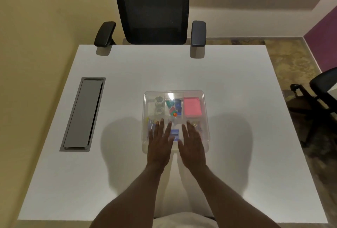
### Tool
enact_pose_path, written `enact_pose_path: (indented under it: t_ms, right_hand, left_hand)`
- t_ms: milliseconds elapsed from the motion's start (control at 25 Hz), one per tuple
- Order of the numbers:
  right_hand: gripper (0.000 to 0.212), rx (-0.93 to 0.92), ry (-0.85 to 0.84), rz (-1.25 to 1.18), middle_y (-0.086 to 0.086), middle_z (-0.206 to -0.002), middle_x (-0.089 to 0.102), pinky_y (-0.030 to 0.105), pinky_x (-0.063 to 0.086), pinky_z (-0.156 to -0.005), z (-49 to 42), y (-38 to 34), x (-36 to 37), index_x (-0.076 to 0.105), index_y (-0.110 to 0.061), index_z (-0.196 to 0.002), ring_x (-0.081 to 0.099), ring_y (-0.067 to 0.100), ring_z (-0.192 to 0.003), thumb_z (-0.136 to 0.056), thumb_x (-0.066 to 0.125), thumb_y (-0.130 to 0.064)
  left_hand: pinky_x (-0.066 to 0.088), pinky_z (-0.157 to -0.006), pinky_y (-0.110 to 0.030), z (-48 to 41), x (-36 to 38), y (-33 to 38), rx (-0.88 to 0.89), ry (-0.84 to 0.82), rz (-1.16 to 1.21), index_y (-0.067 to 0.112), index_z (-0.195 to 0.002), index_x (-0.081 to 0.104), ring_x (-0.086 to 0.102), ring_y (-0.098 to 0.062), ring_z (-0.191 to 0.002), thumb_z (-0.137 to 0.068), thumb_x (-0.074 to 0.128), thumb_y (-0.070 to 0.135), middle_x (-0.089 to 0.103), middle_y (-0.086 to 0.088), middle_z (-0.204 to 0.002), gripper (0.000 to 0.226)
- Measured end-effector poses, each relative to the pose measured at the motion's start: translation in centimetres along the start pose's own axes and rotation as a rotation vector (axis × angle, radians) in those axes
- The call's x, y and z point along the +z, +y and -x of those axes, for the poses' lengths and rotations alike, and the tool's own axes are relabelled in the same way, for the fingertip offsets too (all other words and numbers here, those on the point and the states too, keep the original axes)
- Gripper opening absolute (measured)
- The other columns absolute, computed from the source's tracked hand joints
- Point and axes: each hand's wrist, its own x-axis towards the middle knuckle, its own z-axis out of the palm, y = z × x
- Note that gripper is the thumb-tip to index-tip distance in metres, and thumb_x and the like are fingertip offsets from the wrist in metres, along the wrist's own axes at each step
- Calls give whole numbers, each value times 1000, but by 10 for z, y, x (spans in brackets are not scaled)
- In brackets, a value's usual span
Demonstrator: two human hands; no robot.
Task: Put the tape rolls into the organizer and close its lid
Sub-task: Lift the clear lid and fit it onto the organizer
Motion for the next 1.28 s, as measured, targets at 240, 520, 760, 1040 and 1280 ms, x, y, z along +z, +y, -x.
enact_pose_path:
  t_ms: [240,520,760,1040,1280]
  right_hand:
    - [74,-6,-313,163,3,-169,-6,47,5,-128,6,5,13,4,-24,-161,-8,27,-156,-104,51,-22]
    - [67,56,-333,106,1,-170,-6,44,4,-128,-12,0,9,2,-28,-161,-9,24,-157,-107,42,-25]
    - [68,63,-322,82,-2,-170,-2,41,-6,-126,-48,0,4,5,-30,-161,-7,21,-157,-106,44,-35]
    - [67,78,-273,37,-7,-168,4,35,-16,-118,-79,1,11,13,-32,-160,-1,18,-157,-104,49,-38]
    - [66,37,-244,7,-4,-168,8,35,-13,-120,-85,2,9,18,-27,-160,3,19,-157,-103,50,-36]
  left_hand:
    - [-18,-128,-40,18,18,-2,-29,-143,-116,35,-167,-3,-14,-27,-166,-114,32,43,-22,3,-170,65]
    - [-20,-127,-38,3,9,-4,-36,-158,-90,37,-168,1,-13,-24,-166,-113,34,42,-10,1,-178,65]
    - [-14,-131,-38,-33,-6,0,-51,-151,-20,38,-169,8,-11,-22,-167,-112,33,40,-8,2,-179,61]
    - [-10,-134,-41,-70,-10,-6,-43,-165,-39,40,-168,7,-11,-22,-167,-113,31,41,-10,1,-178,60]
    - [-11,-133,-43,-73,-8,-5,-49,-152,-38,39,-169,8,-11,-22,-167,-113,29,43,-8,2,-179,60]
